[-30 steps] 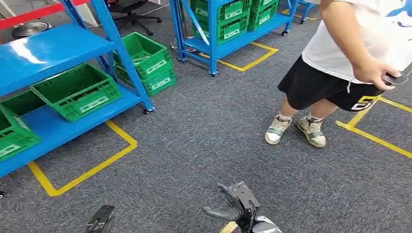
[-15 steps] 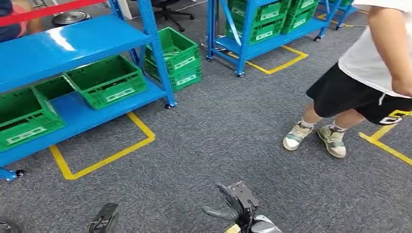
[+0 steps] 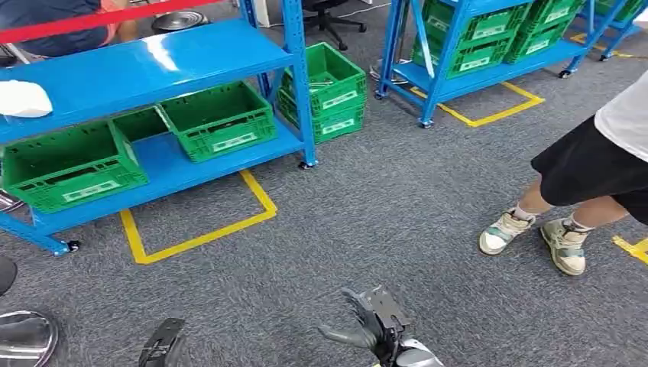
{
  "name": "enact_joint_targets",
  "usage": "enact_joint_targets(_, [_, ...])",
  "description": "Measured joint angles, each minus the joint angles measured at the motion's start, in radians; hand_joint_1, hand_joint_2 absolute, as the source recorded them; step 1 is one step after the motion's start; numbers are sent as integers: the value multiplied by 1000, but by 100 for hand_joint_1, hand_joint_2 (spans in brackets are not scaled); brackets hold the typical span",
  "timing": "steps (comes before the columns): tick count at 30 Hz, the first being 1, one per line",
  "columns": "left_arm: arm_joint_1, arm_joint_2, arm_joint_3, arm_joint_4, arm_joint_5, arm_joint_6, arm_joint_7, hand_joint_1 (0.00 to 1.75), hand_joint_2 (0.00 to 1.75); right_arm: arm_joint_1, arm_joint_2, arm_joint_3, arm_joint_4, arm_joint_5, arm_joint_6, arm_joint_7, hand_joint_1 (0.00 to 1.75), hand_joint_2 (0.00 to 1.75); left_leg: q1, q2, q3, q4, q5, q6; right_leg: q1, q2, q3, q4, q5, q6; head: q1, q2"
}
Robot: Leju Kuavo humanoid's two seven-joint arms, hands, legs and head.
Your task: Take the parts from the cabinet and place them on the table.
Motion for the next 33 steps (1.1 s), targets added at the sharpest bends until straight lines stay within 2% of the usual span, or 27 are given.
enact_joint_targets(1, [0,3,0,0,0,0,0,0,0,-1,2,0,0,0,0,0,0,175,0,16,-3,5,-6,-3,-6,-12,2,-7,5,-9,1,0])
enact_joint_targets(2, [-1,-1,0,0,0,0,0,0,0,-2,2,0,0,0,0,-1,0,175,-5,57,-15,31,-29,-6,-5,-19,2,-9,6,-16,-9,0])
enact_joint_targets(3, [-4,-2,0,0,-1,0,0,0,0,-2,2,0,0,-1,1,-1,0,175,-5,74,-45,95,-69,-9,-3,-30,1,-9,6,-20,-12,0])
enact_joint_targets(5, [-7,-2,0,0,-2,-1,0,0,0,2,2,0,0,-3,2,0,0,175,-5,83,-123,263,-144,-12,0,-55,-1,-9,4,-23,-11,0])
enact_joint_targets(6, [-5,-2,0,0,-2,-3,0,0,0,3,2,0,0,-3,2,0,0,175,-5,84,-149,317,-157,-13,2,-65,-1,-9,3,-23,-11,0])
enact_joint_targets(7, [-2,-2,0,0,-2,-3,0,0,0,3,2,0,0,-3,2,0,0,175,-5,84,-147,317,-142,-13,2,-76,-1,-9,3,-24,-11,0])
enact_joint_targets(8, [-2,-1,0,0,-2,-3,0,0,0,2,2,0,0,-3,2,0,0,175,-5,85,-124,270,-107,-11,2,-85,0,-8,3,-23,-11,0])
enact_joint_targets(9, [-2,-1,0,0,-2,-3,0,0,0,1,2,0,0,-3,2,0,0,175,-5,90,-85,196,-68,-10,2,-94,1,-8,2,-23,-11,0])
enact_joint_targets(10, [-3,0,0,0,-2,-3,0,0,0,-1,2,0,0,-3,2,0,0,175,-5,107,-31,97,-24,-7,2,-103,4,-8,0,-20,-11,0])
enact_joint_targets(11, [-4,0,0,0,-1,-3,0,0,0,-2,3,0,0,-3,3,0,0,175,-8,151,7,30,-8,-4,6,-109,6,-8,-1,-17,-11,0])
enact_joint_targets(12, [-10,0,0,0,0,-5,0,0,0,-2,2,0,0,-3,5,-1,0,175,-16,152,15,3,-19,3,15,-113,2,-2,-6,-9,-14,0])
enact_joint_targets(13, [-10,0,0,0,0,-7,0,0,0,-2,2,0,0,-3,7,-1,0,175,-14,146,9,7,-17,9,16,-121,4,-6,-4,-5,-7,0])
enact_joint_targets(15, [-3,0,0,0,1,-10,1,0,0,-3,4,0,0,-3,11,-2,0,175,-18,131,7,6,-17,19,14,-137,11,-11,-4,4,-8,0])
enact_joint_targets(16, [-2,0,0,0,1,-11,1,0,0,-3,5,0,-1,-3,11,-2,0,175,-13,123,11,2,-12,25,13,-142,13,-10,-10,10,-10,0])
enact_joint_targets(17, [-2,-2,0,0,1,-13,1,0,0,-5,5,0,-2,-3,12,-3,0,175,-8,115,12,1,-12,32,10,-106,-1,14,-29,19,-3,0])
enact_joint_targets(18, [-5,0,0,0,1,-13,2,0,0,-6,5,0,-2,-3,13,-4,0,175,-7,108,12,1,-11,40,8,-79,-25,71,-63,22,0,0])
enact_joint_targets(20, [-7,0,0,0,1,-13,2,0,0,-1,4,0,-2,-3,12,-4,0,175,-7,89,10,1,-10,43,5,-59,-108,249,-137,26,2,0])
enact_joint_targets(21, [-5,0,0,0,1,-14,2,0,0,1,4,0,-2,-3,12,-4,0,175,-7,81,10,1,-10,43,5,-57,-137,304,-153,27,1,0])
enact_joint_targets(22, [-3,0,0,0,1,-14,2,0,0,2,4,0,-2,-3,12,-4,0,175,-7,70,11,2,-10,43,5,-57,-150,318,-144,28,1,0])
enact_joint_targets(23, [-3,0,0,0,1,-14,2,0,0,2,4,0,-2,-3,13,-4,0,175,-6,61,11,2,-10,43,4,-57,-138,286,-116,28,1,0])
enact_joint_targets(25, [-3,-1,0,0,1,-15,2,0,0,-1,4,0,-2,-3,13,-4,0,175,-2,39,14,4,-10,37,-1,-44,-59,115,-22,27,1,0])
enact_joint_targets(26, [-4,-1,0,0,1,-16,2,0,0,-2,4,0,-2,-3,14,-5,0,175,-1,28,13,6,-12,30,-10,-5,-12,20,8,30,2,0])
enact_joint_targets(27, [-7,0,0,0,1,-17,2,0,0,-3,5,0,-2,-3,16,-5,0,175,-5,21,7,12,-14,21,-12,19,-1,-1,-9,31,2,0])
enact_joint_targets(30, [-2,0,0,0,1,-22,2,0,0,-3,5,0,-2,-3,18,-2,0,175,3,3,0,-1,1,0,-3,-1,-3,5,0,8,0,0])
enact_joint_targets(31, [-1,0,0,0,1,-23,2,0,0,-4,6,0,-2,-3,19,0,0,175,3,-3,0,-2,2,-4,-6,-7,-2,0,4,1,0,0])
enact_joint_targets(32, [-1,-1,0,0,1,-26,1,0,0,-6,7,0,-2,-3,20,1,0,175,1,29,-4,9,-10,-8,-9,-19,0,-6,8,-7,0,0])
enact_joint_targets(33, [-4,-3,0,0,1,-29,1,0,0,-7,8,0,-2,-3,21,1,0,175,-2,60,-23,46,-38,-11,-8,-27,-1,-6,8,-15,-10,0])
